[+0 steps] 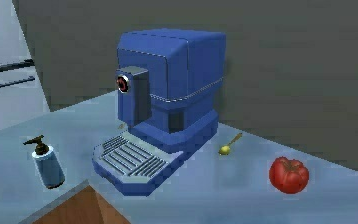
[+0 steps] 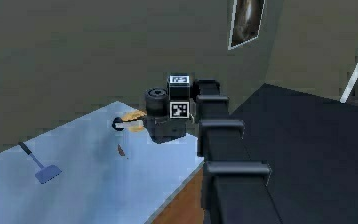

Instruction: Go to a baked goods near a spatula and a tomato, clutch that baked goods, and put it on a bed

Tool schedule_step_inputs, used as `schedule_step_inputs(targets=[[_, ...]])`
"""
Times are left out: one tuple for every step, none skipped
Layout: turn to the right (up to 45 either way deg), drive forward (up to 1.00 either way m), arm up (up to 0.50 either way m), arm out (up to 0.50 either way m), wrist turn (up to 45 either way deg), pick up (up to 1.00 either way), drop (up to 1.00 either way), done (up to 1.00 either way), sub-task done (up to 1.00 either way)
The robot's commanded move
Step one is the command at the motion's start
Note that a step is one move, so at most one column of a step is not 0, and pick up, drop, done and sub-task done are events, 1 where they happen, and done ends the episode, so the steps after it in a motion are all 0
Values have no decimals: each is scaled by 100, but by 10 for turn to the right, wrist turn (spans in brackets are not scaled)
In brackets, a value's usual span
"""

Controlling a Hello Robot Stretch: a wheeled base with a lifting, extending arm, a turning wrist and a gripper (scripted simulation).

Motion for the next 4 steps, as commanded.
schedule_step_inputs(targets=[[0, 0, 0, 0, -450, 0, 0, 0, 0], [0, 0, 0, 0, -450, 0, 0, 0, 0], [0, 0, 0, 0, -120, 0, 0, 0, 0], [0, 0, 0, -20, 0, 0, 0, 0, 0]])
